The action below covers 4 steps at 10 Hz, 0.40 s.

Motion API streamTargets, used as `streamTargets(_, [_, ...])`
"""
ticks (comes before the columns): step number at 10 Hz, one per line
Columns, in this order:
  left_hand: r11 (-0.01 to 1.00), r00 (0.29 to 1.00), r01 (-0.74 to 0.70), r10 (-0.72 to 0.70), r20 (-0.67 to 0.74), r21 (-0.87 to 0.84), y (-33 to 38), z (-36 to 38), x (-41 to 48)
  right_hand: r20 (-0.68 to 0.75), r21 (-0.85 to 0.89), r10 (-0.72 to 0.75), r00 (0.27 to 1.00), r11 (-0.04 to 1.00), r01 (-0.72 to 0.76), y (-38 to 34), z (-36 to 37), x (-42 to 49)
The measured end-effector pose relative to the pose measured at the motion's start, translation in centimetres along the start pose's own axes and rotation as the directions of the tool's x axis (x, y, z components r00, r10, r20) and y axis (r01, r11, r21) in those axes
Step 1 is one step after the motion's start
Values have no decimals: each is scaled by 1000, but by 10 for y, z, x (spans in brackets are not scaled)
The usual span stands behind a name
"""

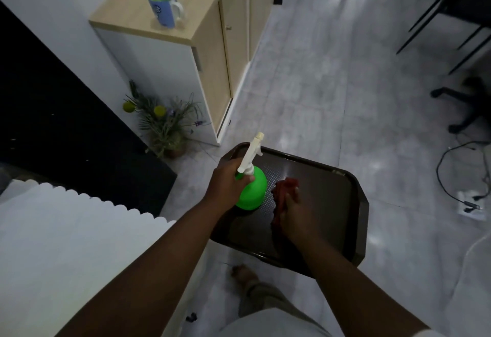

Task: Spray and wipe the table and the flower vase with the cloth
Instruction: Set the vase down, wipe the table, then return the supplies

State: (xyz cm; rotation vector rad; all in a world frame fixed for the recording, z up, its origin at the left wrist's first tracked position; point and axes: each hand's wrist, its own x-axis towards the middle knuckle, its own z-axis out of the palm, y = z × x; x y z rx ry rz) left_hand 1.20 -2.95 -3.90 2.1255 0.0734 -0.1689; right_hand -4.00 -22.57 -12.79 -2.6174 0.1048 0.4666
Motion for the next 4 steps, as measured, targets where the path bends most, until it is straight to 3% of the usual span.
streamTargets(1, [1000,1000,-1,1,0,-1,-1,-1,-1,-47,128,9,999,992,-3,2,0,1])
streamTargets(2, [1000,999,14,-14,30,-2,0,-2,-7,-85,461,153,985,882,-98,-11,-5,-2])
streamTargets(3, [999,996,3,-7,93,39,-1,-8,-12,-32,563,199,979,813,-147,-19,-16,-10])
streamTargets(4, [997,996,6,-12,83,76,1,-24,-22,-18,606,155,988,788,-113,-34,-24,-35])
